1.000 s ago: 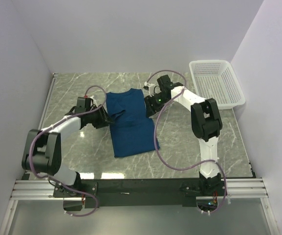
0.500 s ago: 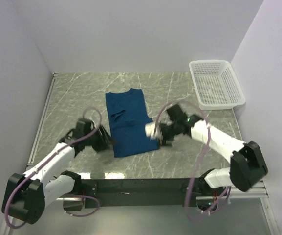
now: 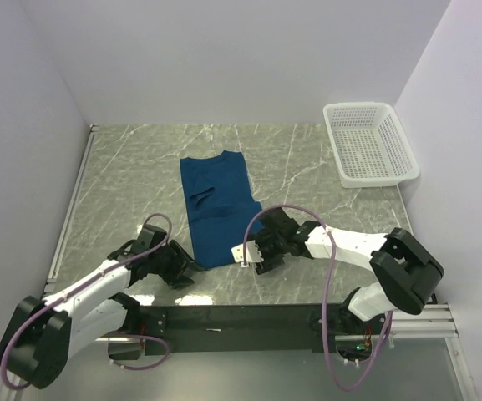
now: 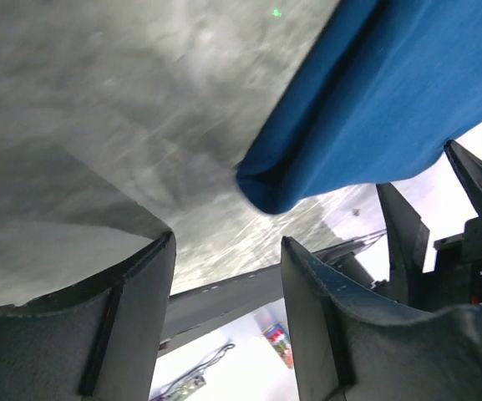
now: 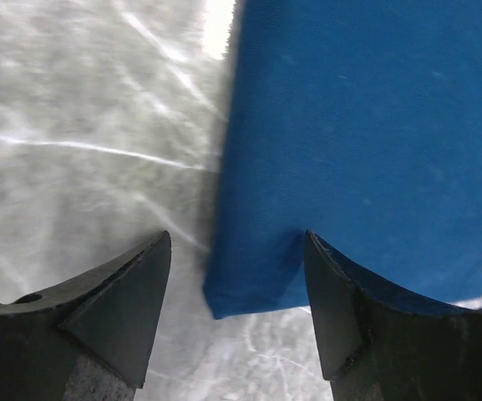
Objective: Fold and stack the t-shirts
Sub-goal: Fold the tshirt
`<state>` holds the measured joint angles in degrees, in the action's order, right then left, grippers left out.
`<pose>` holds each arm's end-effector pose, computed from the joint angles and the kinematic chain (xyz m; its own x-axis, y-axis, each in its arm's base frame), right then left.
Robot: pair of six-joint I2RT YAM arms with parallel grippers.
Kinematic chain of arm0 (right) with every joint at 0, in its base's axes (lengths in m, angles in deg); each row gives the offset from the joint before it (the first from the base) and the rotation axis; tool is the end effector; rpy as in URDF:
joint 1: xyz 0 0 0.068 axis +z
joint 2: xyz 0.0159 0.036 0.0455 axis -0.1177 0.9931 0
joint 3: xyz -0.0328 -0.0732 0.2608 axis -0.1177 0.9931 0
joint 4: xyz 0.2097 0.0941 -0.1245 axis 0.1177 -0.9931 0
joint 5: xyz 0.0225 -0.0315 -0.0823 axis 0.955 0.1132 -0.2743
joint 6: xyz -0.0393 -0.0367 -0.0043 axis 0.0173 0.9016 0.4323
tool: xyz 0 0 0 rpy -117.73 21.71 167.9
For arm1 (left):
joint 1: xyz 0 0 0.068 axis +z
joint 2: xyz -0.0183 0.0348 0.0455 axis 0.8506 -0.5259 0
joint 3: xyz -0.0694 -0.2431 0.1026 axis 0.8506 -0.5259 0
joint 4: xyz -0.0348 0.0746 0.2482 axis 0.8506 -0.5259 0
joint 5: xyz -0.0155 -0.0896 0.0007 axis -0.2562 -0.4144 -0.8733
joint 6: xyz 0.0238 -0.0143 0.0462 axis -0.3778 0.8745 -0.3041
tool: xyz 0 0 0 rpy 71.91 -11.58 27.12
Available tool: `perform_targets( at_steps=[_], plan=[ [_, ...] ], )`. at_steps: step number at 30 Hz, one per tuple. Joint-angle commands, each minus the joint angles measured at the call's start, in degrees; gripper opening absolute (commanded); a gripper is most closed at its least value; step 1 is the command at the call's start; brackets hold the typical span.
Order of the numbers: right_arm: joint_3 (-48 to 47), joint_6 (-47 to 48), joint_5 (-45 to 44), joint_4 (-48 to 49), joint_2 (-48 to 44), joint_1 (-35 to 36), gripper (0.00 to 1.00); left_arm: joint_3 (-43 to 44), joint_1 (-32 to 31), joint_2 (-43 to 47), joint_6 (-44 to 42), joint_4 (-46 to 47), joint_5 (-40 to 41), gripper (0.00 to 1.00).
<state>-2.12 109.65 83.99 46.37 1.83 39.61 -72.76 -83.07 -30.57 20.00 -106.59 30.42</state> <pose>0.1717 0.1983 0.1598 0.5171 -0.7120 -0.4750 -0.8527 -0.3806 -0.3578 0.1298 -0.0740 0.1324 -0.7486 -0.6444 0.1562 -0.5984 0.5551 -0.5777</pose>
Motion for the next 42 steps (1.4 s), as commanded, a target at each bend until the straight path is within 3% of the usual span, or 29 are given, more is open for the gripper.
perform_targets(
  at_steps=[1,7,9,10,11,13,14,15,18,23,26,31,35,42],
  plan=[
    [-0.88,-1.89,-3.83,4.6,0.97,0.48,0.7,2.5,-0.25,-3.95,1.39,6.11,1.43,0.6],
    [0.0,-1.98,-6.03,6.62,2.03,0.48,0.63,5.23,-0.25,-12.04,2.62,7.87,6.09,0.57],
    [0.26,-1.81,-6.47,7.24,2.38,0.39,0.55,5.67,-0.25,-14.33,2.36,7.7,7.76,0.52],
    [0.52,-1.72,-6.47,7.24,2.64,0.48,0.52,5.76,-0.25,-14.86,2.01,7.44,7.85,0.47],
    [0.61,-1.8,-6.47,7.42,2.73,0.48,0.47,5.68,-0.25,-15.38,1.49,7.35,8.03,0.36],
    [0.79,-1.46,-6.39,7.42,2.56,0.56,0.29,4.63,-0.25,-14.69,0.78,8.04,7.77,0.21],
    [0.79,-1.37,-6.04,7.5,2.39,0.48,0.22,4.27,-0.25,-13.21,0.08,8.14,7.94,0.08],
    [0.96,-0.93,-5.6,7.07,2.04,0.56,0.12,3.92,-0.25,-12.15,-0.36,8.22,8.46,0.04],
    [0.97,1.7,-1.47,3.04,-0.07,0.48,0.02,2.78,-0.25,-7.4,-1.94,10.15,6.9,0.0],
    [-0.52,6.97,6.61,-9.24,-5.87,0.48,0.0,1.46,-0.25,-2.21,-1.69,12.53,-0.22,0.0],
    [-3.25,4.88,7.94,-12.61,-6.58,0.22,0.0,-0.21,-0.08,-1.33,0.15,13.67,-5.58,0.0],
    [-11.66,-4.51,5.49,-8.15,-1.24,-3.38,0.0,3.72,6.06,-4.57,-1.49,17.45,-10.25,0.0],
    [-24.93,-13.73,1.36,-6.3,7.99,-8.92,0.0,13.56,17.66,-16.31,-8.17,19.29,-13.93,0.0],
    [-48.58,-24.12,-4.62,-6.47,26.79,-15.87,0.0,40.72,21.9,-43.4,-11.26,27.28,-21.56,0.0]
  ],
)
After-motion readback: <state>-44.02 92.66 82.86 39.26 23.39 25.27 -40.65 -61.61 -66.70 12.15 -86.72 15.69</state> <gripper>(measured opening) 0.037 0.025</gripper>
